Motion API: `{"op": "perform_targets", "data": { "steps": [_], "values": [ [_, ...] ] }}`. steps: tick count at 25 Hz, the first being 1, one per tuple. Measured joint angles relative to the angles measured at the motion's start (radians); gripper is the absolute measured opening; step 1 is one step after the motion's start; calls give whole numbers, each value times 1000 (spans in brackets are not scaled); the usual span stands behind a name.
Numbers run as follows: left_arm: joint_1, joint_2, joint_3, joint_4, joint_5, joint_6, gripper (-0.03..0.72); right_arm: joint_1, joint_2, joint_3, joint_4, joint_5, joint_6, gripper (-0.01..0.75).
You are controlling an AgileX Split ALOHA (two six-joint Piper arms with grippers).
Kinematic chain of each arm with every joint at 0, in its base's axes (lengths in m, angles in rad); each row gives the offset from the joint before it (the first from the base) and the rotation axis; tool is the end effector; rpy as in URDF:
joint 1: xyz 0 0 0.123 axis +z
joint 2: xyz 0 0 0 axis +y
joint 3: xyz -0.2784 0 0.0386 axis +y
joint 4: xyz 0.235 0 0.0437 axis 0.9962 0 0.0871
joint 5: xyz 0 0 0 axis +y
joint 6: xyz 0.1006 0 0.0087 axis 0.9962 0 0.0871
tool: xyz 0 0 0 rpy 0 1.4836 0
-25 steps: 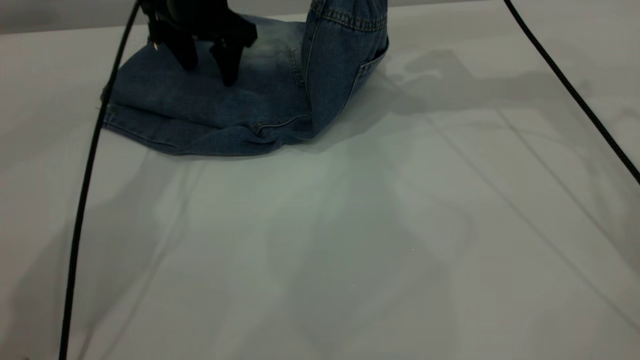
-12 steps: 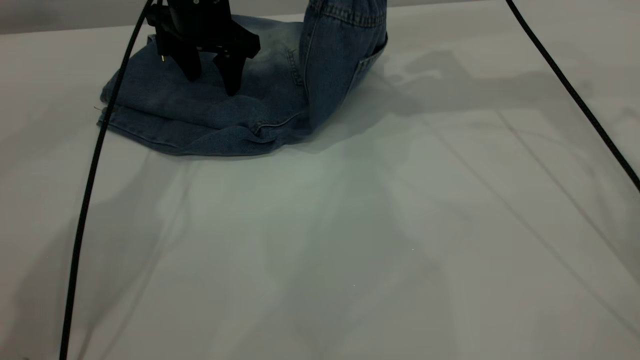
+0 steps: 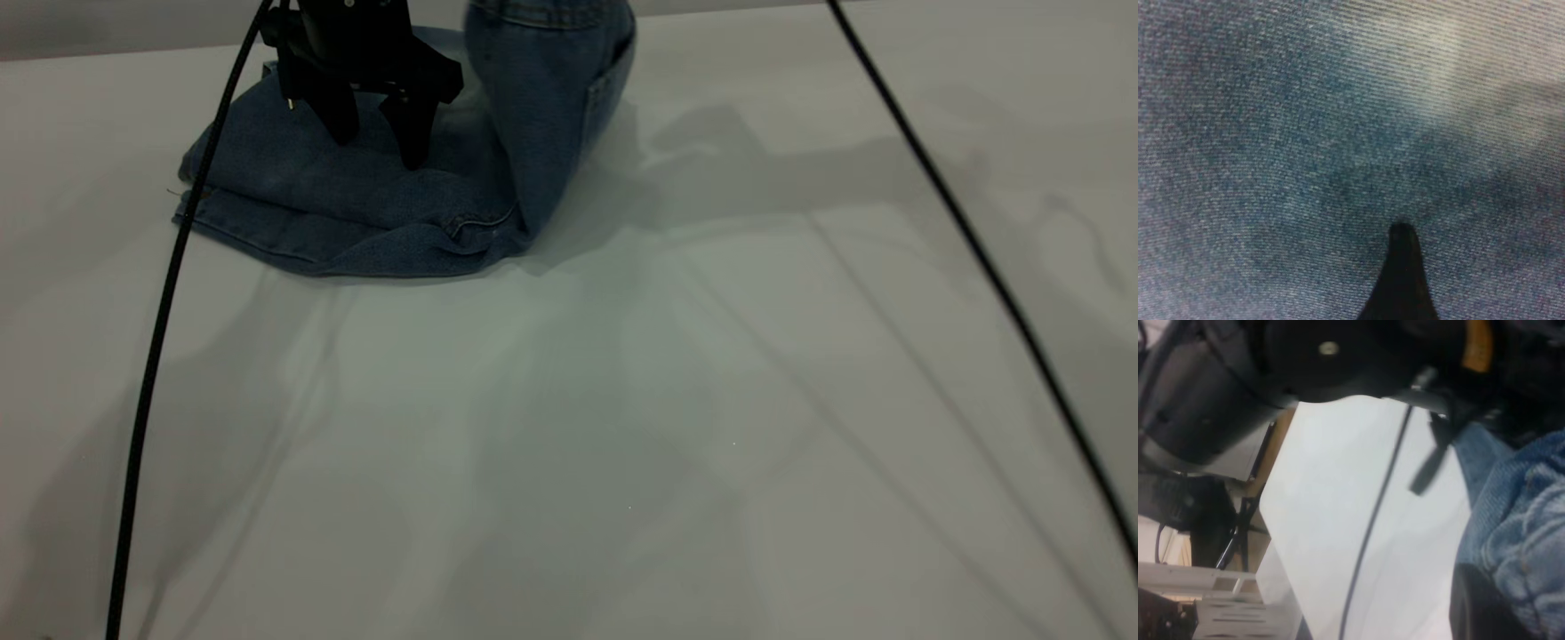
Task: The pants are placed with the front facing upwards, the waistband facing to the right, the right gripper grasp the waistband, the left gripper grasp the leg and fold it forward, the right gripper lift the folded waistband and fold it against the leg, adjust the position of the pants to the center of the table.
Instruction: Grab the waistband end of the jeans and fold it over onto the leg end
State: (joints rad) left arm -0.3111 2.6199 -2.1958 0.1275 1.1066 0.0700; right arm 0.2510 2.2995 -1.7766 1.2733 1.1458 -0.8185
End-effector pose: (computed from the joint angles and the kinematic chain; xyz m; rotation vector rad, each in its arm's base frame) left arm 0.4850 -0.1439 0.0719 0.6409 2.9282 0.1523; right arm 0.4294 0.2009 0.1835 -0.5651 2.3545 1.4960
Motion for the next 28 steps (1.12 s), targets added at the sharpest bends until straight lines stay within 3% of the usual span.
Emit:
{"op": "perform_targets", "data": {
  "steps": [10, 28],
  "values": [
    [-1, 0, 0, 0, 2, 0, 536, 59, 0, -46, 2, -24, 21, 113],
    [0, -129, -89, 115, 117, 0, 536, 62, 1, -46, -4, -27, 26, 113]
  ]
}}
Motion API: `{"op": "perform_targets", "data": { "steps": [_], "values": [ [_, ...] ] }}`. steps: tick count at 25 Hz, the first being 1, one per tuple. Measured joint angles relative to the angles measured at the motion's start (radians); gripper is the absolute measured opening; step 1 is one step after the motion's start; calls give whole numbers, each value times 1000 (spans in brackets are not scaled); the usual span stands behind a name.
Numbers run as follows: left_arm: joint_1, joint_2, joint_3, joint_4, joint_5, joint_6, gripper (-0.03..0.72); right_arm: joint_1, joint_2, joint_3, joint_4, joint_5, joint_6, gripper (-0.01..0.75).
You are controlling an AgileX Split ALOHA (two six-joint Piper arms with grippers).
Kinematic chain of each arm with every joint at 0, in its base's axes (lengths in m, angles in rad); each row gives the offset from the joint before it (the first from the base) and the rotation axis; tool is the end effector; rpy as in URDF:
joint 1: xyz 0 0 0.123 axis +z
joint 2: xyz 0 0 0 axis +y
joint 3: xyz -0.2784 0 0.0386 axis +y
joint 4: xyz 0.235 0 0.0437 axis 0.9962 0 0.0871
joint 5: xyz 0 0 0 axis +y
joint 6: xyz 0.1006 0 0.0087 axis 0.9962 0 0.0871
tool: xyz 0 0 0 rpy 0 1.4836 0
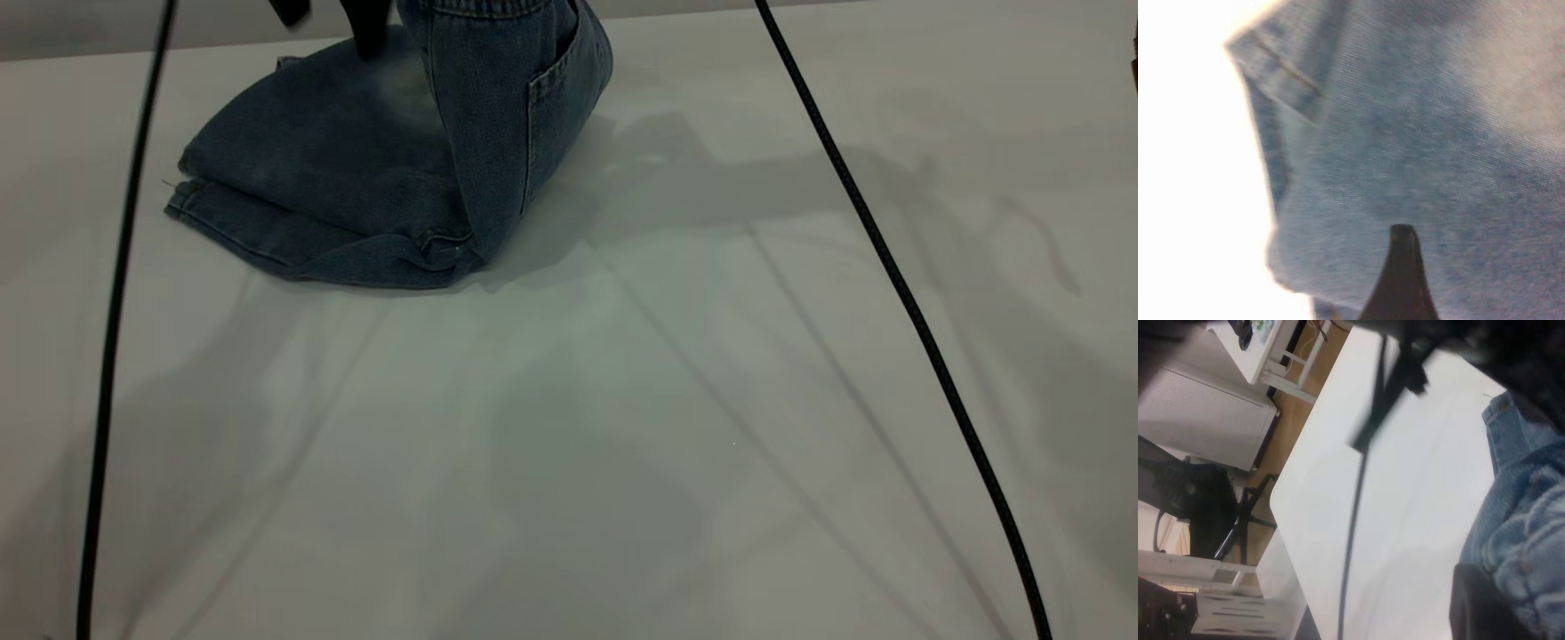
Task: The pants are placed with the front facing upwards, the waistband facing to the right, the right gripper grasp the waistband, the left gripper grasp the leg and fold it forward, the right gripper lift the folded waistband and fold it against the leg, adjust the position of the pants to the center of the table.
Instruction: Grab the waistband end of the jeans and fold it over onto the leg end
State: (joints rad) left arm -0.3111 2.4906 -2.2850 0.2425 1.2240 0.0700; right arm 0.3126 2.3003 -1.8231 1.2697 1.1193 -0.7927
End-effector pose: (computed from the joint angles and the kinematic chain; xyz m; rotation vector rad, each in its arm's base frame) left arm 0.4896 -0.1335 0.1602 0.6235 2.8039 0.3006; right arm 0.4239 0.2282 0.1941 -0.6205 2.3297 1.4914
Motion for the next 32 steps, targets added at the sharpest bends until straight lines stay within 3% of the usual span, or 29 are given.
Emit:
{"op": "perform_targets", "data": {
  "steps": [16, 21, 32],
  "values": [
    [0, -279, -2, 98, 0, -37, 536, 0, 0, 0, -5, -2, 2, 113],
    [0, -393, -2, 83, -17, -53, 536, 9, 0, 0, -70, -36, 22, 113],
    [0, -502, -3, 7, -42, -49, 536, 102, 2, 0, -68, -178, 25, 113]
  ]
}}
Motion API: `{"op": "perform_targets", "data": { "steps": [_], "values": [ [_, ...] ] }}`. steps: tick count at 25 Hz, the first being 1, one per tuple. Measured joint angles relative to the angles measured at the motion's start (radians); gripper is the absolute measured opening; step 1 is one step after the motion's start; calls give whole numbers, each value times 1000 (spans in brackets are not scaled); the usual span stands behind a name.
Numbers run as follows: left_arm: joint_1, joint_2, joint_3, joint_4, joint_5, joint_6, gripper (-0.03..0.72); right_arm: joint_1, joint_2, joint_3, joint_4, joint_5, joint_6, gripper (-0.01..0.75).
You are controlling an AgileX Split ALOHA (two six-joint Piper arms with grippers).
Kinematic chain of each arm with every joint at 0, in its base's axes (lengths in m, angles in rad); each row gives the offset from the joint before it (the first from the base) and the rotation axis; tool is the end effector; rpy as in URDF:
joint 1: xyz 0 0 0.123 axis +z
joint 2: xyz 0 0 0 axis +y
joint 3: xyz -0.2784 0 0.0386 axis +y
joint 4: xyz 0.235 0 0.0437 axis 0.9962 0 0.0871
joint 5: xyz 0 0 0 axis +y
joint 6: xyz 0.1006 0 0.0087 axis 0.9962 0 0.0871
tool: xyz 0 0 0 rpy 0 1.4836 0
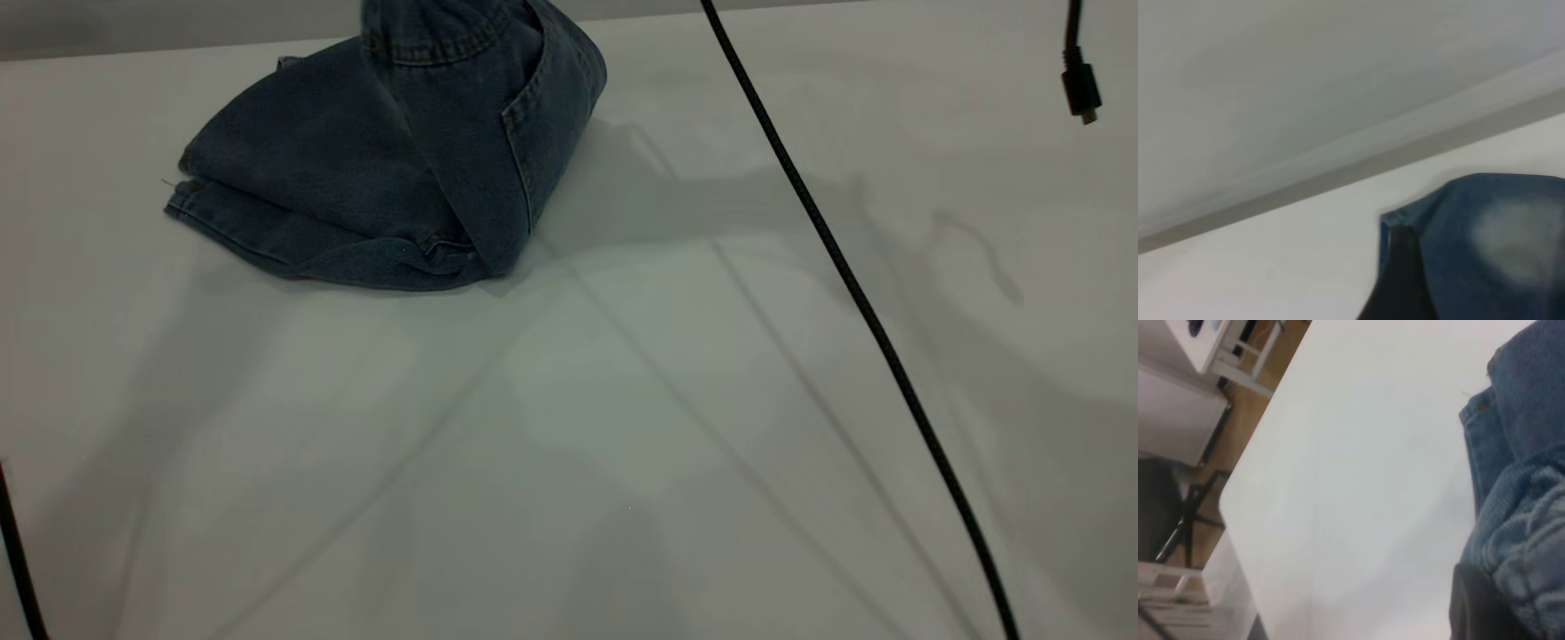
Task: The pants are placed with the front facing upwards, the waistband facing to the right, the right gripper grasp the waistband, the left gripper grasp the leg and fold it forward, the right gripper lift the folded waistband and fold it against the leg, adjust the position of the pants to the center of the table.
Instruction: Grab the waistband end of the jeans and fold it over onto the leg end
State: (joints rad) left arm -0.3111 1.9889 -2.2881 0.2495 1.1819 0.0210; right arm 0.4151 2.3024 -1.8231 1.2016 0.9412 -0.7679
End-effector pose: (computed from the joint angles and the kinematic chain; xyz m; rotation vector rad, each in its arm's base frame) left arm 0.4160 -0.1095 0.4033 0.3864 2.3035 0.1752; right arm 0.4149 0.2661 0.1848 -0.6413 2.3533 1.3214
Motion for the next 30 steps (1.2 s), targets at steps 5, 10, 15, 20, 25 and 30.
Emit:
{"op": "perform_targets", "data": {
  "steps": [5, 10, 15, 20, 25, 30],
  "values": [
    [-2, 1, 0, -50, -12, 31, 536, 37, 4, 0, -8, -84, -2, 113],
    [-2, 1, 0, -67, -14, 49, 536, 60, 41, 0, -8, -160, -4, 113],
    [-3, 1, 0, -70, -14, 51, 536, 65, 97, 0, 46, -189, -5, 117],
    [-3, 1, 0, -70, -21, 51, 536, 65, 122, -2, 127, -194, -67, 216],
    [-3, 1, 0, -70, -29, 53, 536, 65, 122, -7, 222, -194, -97, 445],
    [-3, 1, 0, -70, -37, 53, 536, 64, 122, -9, 230, -192, -97, 606]
  ]
}}
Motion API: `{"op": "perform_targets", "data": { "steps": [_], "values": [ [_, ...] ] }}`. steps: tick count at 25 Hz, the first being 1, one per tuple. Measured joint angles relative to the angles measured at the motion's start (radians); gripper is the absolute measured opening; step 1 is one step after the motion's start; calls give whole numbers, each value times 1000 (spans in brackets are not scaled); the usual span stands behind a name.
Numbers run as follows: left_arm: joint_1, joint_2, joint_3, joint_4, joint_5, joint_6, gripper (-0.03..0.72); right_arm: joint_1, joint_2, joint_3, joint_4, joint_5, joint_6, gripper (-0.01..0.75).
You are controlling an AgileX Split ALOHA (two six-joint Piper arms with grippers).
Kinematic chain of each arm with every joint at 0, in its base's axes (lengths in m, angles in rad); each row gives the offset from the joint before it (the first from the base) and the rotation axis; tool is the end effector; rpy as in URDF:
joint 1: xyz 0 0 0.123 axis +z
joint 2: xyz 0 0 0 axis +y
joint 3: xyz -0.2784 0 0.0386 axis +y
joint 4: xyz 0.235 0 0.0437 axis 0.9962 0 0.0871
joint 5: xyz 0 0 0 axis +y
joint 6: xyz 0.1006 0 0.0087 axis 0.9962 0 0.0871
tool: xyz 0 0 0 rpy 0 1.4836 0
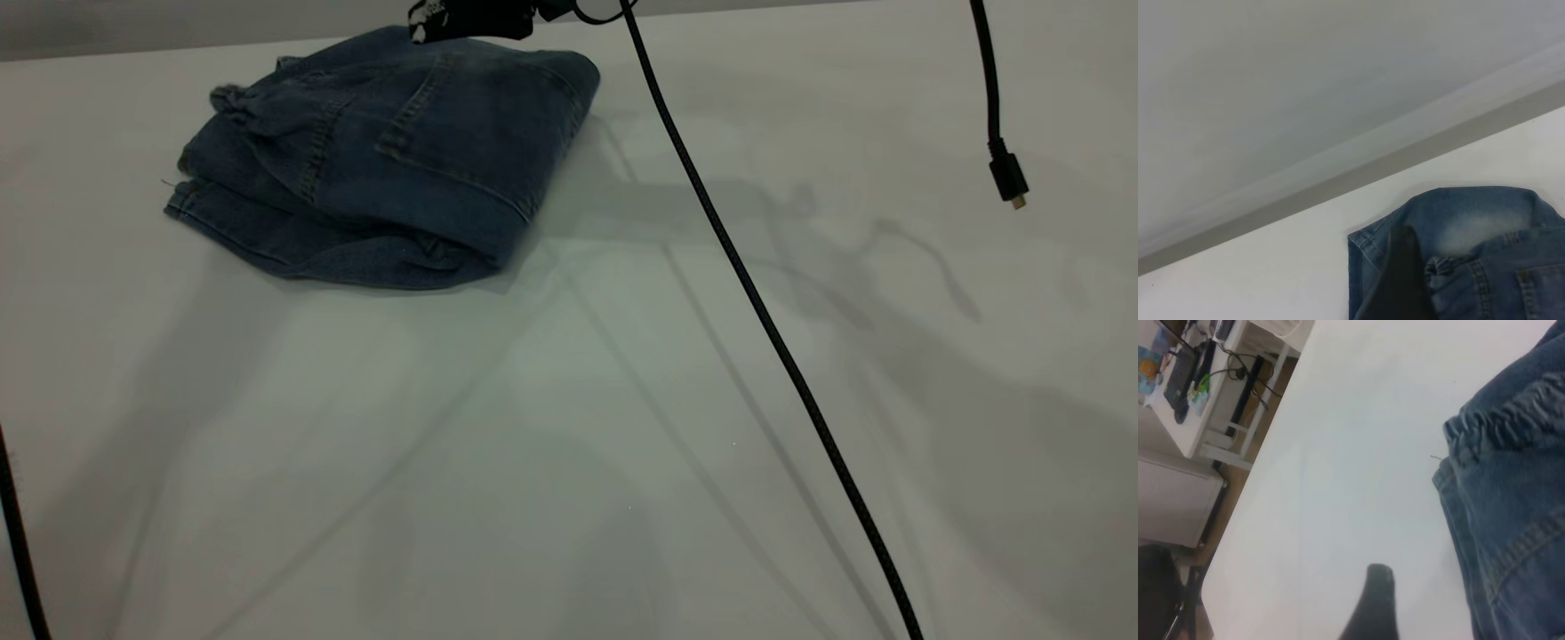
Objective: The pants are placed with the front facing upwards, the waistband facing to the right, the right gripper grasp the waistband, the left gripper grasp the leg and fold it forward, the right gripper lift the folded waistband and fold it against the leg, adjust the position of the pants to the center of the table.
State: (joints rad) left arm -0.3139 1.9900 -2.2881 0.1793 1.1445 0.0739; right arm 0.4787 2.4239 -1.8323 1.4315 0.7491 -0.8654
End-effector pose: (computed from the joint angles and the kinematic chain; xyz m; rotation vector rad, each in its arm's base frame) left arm 0.4169 -0.1181 0.4042 0.4504 2.2696 0.1057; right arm 0.4254 0.2975 0.1382 -0.4097 2.3126 1.3429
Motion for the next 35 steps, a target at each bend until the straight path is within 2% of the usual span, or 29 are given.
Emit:
{"op": "perform_targets", "data": {
  "steps": [4, 8, 16, 22, 28, 35],
  "values": [
    [0, 0, 0, 0, 12, 0, 536, -22, -3, -13, -40, 9, 0, 614],
    [0, 0, 1, 0, 59, 0, 536, -81, -5, -61, -148, 57, 68, 594],
    [0, 41, 10, -3, 75, 33, 536, -262, -5, -216, -418, 191, 309, 586],
    [0, 133, 14, -84, 75, 31, 536, -383, -5, -344, -559, 266, 442, 586],
    [0, 248, 14, -86, 75, 38, 536, -418, -5, -431, -668, 280, 497, 586],
    [0, 380, 14, -166, 73, 46, 536, -419, -5, -433, -833, 279, 557, 586]
  ]
}}
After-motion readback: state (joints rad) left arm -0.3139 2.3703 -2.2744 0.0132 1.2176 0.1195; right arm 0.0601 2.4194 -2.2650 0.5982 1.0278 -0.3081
